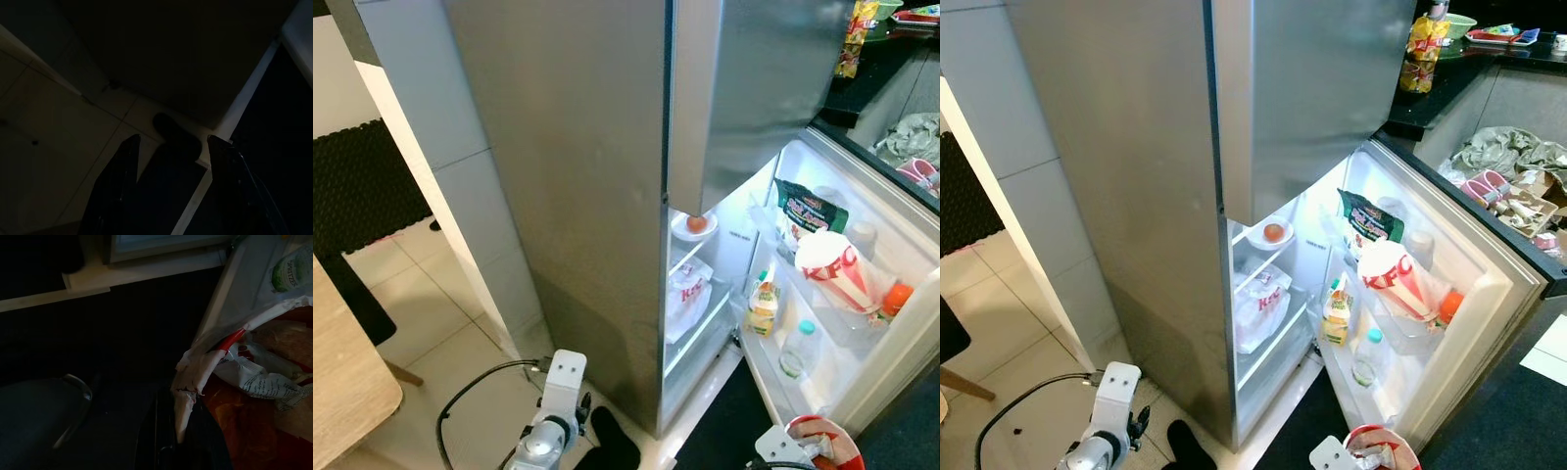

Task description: Restocking fridge

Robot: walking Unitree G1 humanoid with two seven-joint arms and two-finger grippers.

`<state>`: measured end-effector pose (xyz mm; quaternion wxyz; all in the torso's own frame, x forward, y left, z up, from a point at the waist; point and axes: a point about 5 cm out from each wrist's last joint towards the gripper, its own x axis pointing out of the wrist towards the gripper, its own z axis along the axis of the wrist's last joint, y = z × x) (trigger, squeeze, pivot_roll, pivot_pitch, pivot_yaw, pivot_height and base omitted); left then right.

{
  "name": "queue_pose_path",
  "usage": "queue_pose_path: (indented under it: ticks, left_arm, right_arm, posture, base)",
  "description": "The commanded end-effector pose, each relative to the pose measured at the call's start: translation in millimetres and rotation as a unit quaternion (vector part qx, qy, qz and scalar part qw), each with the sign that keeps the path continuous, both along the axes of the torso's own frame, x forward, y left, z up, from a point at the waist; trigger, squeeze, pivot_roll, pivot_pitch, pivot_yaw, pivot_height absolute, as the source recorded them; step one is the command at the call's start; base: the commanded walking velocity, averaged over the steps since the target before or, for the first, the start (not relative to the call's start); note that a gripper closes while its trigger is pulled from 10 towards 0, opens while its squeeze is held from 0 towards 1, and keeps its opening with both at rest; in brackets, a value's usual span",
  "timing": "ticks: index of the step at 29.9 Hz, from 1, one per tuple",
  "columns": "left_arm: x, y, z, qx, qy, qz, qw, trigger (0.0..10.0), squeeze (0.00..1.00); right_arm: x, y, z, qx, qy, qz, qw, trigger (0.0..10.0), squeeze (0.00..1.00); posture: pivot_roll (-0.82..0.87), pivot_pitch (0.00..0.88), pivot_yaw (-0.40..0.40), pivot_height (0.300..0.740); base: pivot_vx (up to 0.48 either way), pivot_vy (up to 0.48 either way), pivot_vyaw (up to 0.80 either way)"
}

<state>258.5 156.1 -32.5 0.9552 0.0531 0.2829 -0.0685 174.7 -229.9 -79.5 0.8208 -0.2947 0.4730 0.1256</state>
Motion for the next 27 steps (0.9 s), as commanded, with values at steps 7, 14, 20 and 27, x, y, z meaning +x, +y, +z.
queue_pose_path:
  ticks: [7,14,20,27]
  left_arm:
    - [1.6,-0.4,0,-0.006,0.005,0.010,1.000,10.0,0.00]
    - [3.5,4.1,2,-0.008,0.002,0.035,0.999,10.0,0.00]
    - [3.7,5.4,2,-0.007,0.000,0.036,0.999,10.0,0.00]
    - [4.9,3.5,3,-0.013,-0.003,0.033,0.999,10.0,0.00]
  right_arm:
    - [3.8,-2.7,2,0.002,-0.009,-0.016,1.000,10.0,0.00]
    - [7.1,-3.3,4,0.000,-0.009,-0.014,1.000,10.0,0.00]
    - [9.9,-1.3,5,0.001,-0.011,-0.012,1.000,10.0,0.00]
    - [13.2,2.7,5,0.003,-0.016,-0.009,1.000,10.0,0.00]
  posture:
    - [-0.03,0.000,0.019,0.740]
    - [-0.03,0.000,0.014,0.740]
    - [-0.03,0.000,0.014,0.740]
    - [-0.03,0.000,0.010,0.740]
  base:
    - [0.000,-0.326,0.00]
    - [0.000,0.000,0.00]
    - [0.000,0.000,0.00]
    - [0.000,-0.069,0.00]
